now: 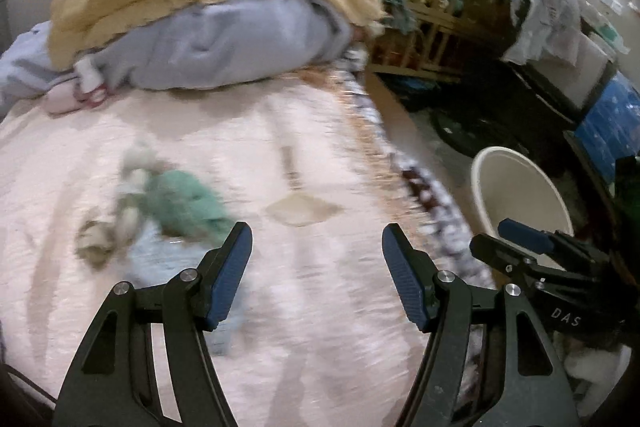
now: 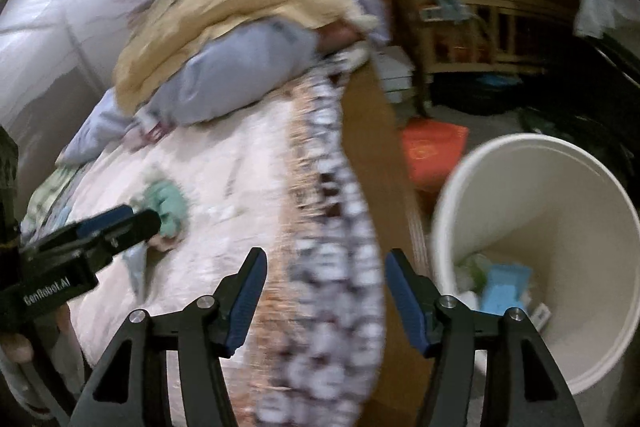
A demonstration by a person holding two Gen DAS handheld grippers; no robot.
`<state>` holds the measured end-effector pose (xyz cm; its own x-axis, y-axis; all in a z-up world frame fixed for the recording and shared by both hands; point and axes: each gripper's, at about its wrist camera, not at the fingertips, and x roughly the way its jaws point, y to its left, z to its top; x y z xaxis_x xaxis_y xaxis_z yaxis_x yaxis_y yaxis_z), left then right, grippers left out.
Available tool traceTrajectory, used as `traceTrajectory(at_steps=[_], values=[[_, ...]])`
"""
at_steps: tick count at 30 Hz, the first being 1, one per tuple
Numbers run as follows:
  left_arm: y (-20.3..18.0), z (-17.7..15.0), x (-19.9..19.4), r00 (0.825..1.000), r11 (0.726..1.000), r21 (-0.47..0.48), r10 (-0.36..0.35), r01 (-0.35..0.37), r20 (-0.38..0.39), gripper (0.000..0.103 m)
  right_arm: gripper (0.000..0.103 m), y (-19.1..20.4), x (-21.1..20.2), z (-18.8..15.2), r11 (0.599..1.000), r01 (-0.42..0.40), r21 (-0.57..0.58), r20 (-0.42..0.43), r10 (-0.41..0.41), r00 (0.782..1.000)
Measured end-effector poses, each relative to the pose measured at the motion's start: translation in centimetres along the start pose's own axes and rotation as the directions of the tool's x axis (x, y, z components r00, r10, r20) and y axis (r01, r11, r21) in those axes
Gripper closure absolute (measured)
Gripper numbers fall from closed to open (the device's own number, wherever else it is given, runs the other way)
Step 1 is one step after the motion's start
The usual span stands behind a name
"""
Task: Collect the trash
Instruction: 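Withdraw both open grippers from above the bucket, then grasp crumpled beige tissue with left gripper while right grasps green cloth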
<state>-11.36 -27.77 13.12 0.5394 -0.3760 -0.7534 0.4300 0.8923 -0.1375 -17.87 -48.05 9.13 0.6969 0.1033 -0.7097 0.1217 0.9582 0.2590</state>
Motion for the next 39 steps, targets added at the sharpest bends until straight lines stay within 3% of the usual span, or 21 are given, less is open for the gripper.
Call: traceTrajectory(at_steps=[10, 16, 23, 26, 31, 32, 33, 34, 35, 37, 39], values=[[11.3, -2.7, -2.4, 0.986, 0.982, -0.081, 0.167, -0.168, -0.017, 0.036, 0.043, 8.5, 3.4, 0.7, 0.977, -0.154, -0.147, -0.075, 0.144, 0.987], [16.5, -4.1, -2.4, 0.977, 0.966, -0.146, 0.207, -0.213, -0.053, 0.036, 0.043, 12.7, 6.3, 1.9, 0.951, -0.221, -0.218, -0.117, 0.199, 0.973], [20.1, -3.9, -0.9, 0.985, 0.959, -0.230, 0.157, -0.168, -0.066, 0.036, 0.043, 16.2, 10.8, 4.3, 0.919, -0.295, -0.263, -0.184, 0.252, 0.950], [21.1, -3.3, 0.6, 0.989, 0.957, -0.252, 0.130, -0.145, -0.075, 0.036, 0.035, 17.5, 13.3, 5.2, 0.907, -0.299, -0.298, -0.213, 0.242, 0.946], [22.2, -2.5, 3.7, 0.990, 0.956, -0.267, 0.101, -0.124, -0.098, 0.036, 0.034, 18.3, 17.4, 5.6, 0.902, -0.320, -0.289, -0.283, 0.239, 0.929], [22.4, -2.4, 4.2, 0.990, 0.954, -0.273, 0.097, -0.121, -0.099, 0.037, 0.034, 18.4, 18.4, 5.6, 0.902, -0.333, -0.274, -0.297, 0.250, 0.922], [22.7, -2.4, 4.8, 0.992, 0.952, -0.287, 0.082, -0.106, -0.096, 0.037, 0.045, 18.5, 19.0, 5.5, 0.902, -0.341, -0.264, -0.308, 0.256, 0.916], [22.9, -2.4, 5.1, 0.993, 0.951, -0.295, 0.072, -0.097, -0.094, 0.040, 0.052, 18.4, 19.3, 5.3, 0.902, -0.344, -0.260, -0.313, 0.259, 0.914], [23.1, -2.4, 5.4, 0.994, 0.949, -0.304, 0.062, -0.087, -0.092, 0.057, 0.058, 18.5, 19.8, 5.1, 0.906, -0.332, -0.262, -0.314, 0.245, 0.917], [23.4, -2.5, 6.0, 0.993, 0.945, -0.318, 0.038, -0.073, -0.115, 0.077, 0.065, 18.3, 19.5, 4.9, 0.907, -0.328, -0.264, -0.295, 0.248, 0.923], [23.3, -2.7, 5.4, 0.995, 0.945, -0.321, 0.030, -0.059, -0.094, 0.082, 0.066, 17.8, 18.5, 5.1, 0.910, -0.319, -0.264, -0.264, 0.250, 0.932]])
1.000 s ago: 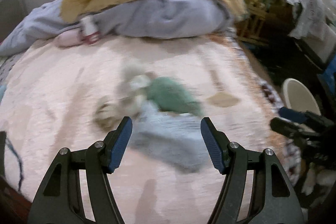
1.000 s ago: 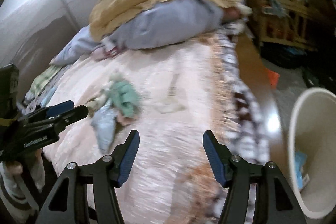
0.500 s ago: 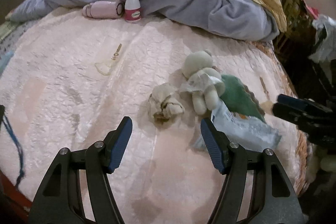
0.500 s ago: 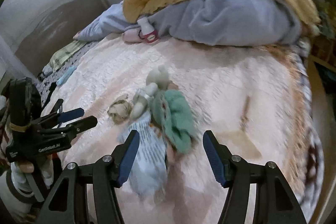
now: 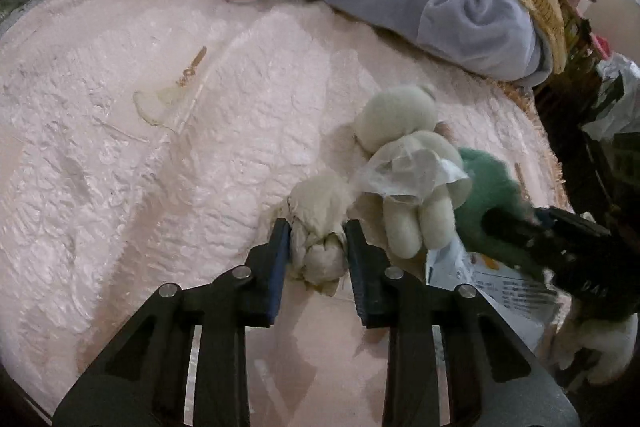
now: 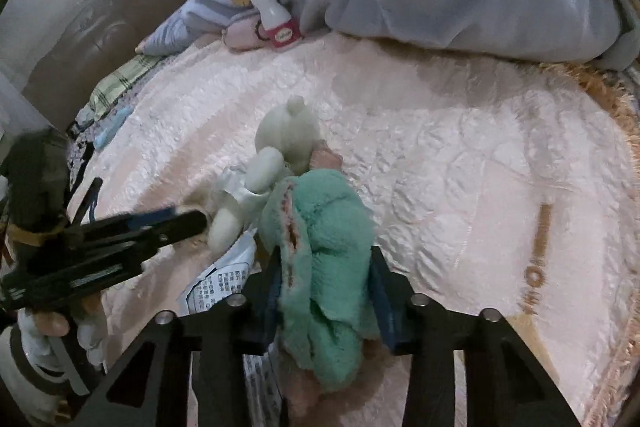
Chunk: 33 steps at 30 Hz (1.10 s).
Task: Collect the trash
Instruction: 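Grasp crumpled beige tissue with left gripper while right grasps green cloth, then carry beige tissue and green cloth over the bucket and open both grippers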
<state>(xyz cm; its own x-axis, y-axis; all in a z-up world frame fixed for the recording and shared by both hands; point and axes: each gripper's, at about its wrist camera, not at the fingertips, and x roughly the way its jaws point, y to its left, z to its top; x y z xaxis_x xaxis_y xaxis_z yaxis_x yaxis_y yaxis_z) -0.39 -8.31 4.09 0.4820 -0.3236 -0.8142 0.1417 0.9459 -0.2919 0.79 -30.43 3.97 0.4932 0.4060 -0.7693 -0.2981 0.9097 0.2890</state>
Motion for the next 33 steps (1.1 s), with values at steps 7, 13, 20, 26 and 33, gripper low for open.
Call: traceTrajectory(at_steps=[7, 13, 20, 26, 33], values=[[-1.4, -0.6, -3.9, 0.997, 0.999, 0.001, -0.055, 0.055, 0.058, 0.086, 0.067, -0.7, -6.2, -1.2, 0.999, 0.026, 0.035, 0.121, -0.030, 0.992], [-5.0, -1.5, -6.8, 0.992, 0.995, 0.062, -0.086, 0.081, 0.094, 0.086, 0.066, -0.5, -10.2, -4.0, 0.997, 0.031, 0.069, 0.176, -0.043, 0.984], [-10.4, -3.0, -8.3, 0.985, 0.982, 0.157, -0.125, 0.106, 0.116, 0.086, 0.066, -0.7, -14.0, -7.1, 0.994, 0.051, 0.100, 0.219, -0.072, 0.973], [-14.8, -4.3, -8.6, 0.983, 0.965, 0.237, -0.141, 0.110, 0.118, 0.086, 0.066, -1.3, -16.7, -9.0, 0.990, 0.072, 0.124, 0.242, -0.101, 0.965], [-19.3, -5.3, -8.3, 0.980, 0.942, 0.318, -0.154, 0.108, 0.126, 0.086, 0.066, -3.1, -19.8, -11.0, 0.980, 0.097, 0.175, 0.276, -0.144, 0.950]])
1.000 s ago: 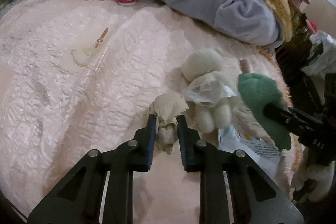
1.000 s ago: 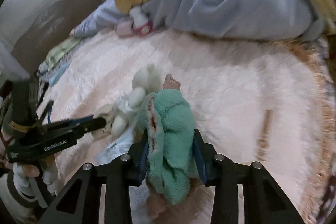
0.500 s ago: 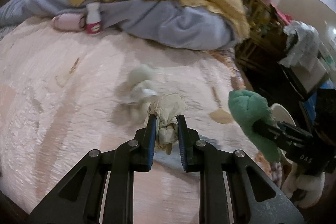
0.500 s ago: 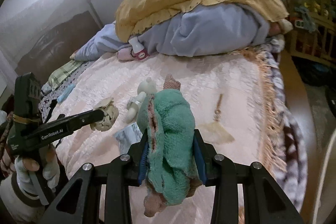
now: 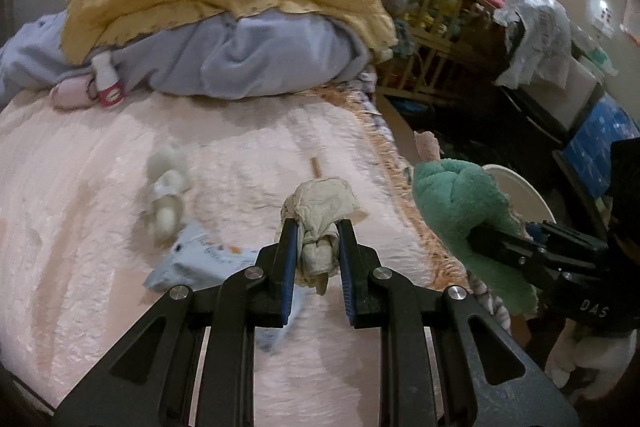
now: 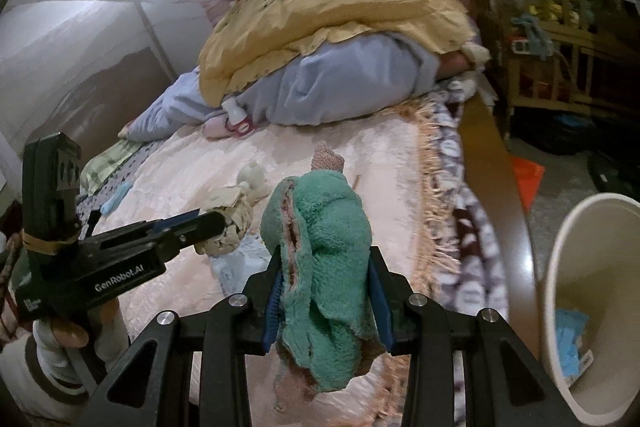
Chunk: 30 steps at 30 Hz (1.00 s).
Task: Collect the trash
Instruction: 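Carry beige tissue and green cloth over the bucket and open both grippers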
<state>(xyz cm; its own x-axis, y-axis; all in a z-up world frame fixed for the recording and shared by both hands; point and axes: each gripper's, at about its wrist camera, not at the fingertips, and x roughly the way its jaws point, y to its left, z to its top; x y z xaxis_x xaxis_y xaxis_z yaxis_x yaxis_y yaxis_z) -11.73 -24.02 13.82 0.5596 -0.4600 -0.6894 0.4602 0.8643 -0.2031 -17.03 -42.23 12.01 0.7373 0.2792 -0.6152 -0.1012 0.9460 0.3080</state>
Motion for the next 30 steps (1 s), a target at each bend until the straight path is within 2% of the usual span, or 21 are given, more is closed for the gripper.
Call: traceTrajectory(at_steps=[15, 30], values=[[-6.9, 0.5, 2.3, 0.999, 0.990, 0.132, -0.039, 0.039, 0.000, 0.086, 0.066, -4.9, -4.1, -0.9, 0.993, 0.082, 0.084, 0.050, -0.086, 0.995], [-11.6, 0.7, 4.3, 0.996, 0.976, 0.197, -0.090, 0.094, -0.029, 0.086, 0.066, -9.2, -6.8, -1.9, 0.975, 0.131, 0.178, 0.086, -0.148, 0.985]])
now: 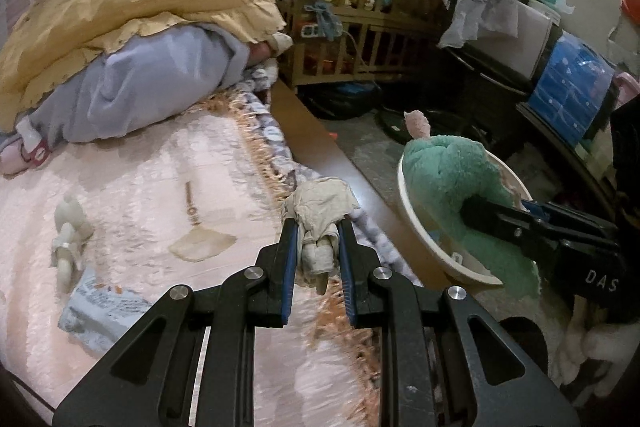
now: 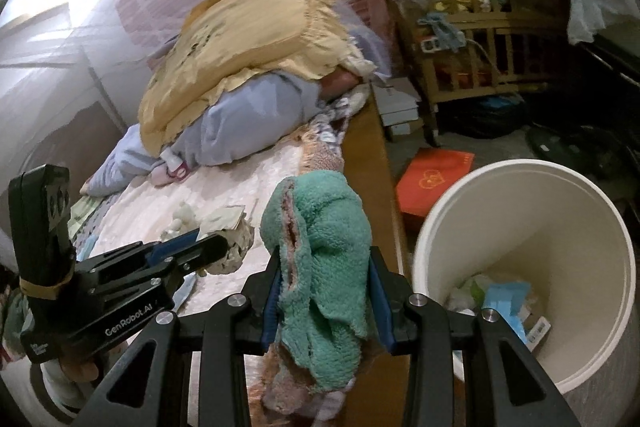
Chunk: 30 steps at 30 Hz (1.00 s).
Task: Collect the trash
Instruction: 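Carry beige tissue and green cloth over the bucket and open both grippers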
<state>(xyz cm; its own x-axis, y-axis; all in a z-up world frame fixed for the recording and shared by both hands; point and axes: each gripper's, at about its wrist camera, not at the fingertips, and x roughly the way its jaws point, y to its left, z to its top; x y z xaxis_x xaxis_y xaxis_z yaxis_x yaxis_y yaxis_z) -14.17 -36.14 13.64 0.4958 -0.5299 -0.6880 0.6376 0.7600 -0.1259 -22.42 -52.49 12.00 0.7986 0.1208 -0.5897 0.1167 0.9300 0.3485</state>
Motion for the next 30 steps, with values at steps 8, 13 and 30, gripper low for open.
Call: traceTrajectory(at_steps=[8, 13, 30], values=[[-2.4, 0.5, 1.9, 0.999, 0.999, 0.022, -0.043, 0.043, -0.026, 0.086, 0.066, -3.2, -1.3, -0.2, 0.997, 0.039, 0.059, 0.017, -0.040, 0.999], [-4.1, 0.8, 3.0, 0.997, 0.997, 0.032, -0.065, 0.067, -0.041, 0.086, 0.066, -5.0, -2.0, -0.3, 0.993, 0.061, 0.096, 0.025, -0.064, 0.998], [-8.8, 2.5, 8.0, 0.953, 0.963, -0.041, -0.270, 0.267, -0.134, 0.086, 0.066, -11.8, -3.0, -1.1, 0.960, 0.161, 0.230, 0.022, -0.171, 0.985]])
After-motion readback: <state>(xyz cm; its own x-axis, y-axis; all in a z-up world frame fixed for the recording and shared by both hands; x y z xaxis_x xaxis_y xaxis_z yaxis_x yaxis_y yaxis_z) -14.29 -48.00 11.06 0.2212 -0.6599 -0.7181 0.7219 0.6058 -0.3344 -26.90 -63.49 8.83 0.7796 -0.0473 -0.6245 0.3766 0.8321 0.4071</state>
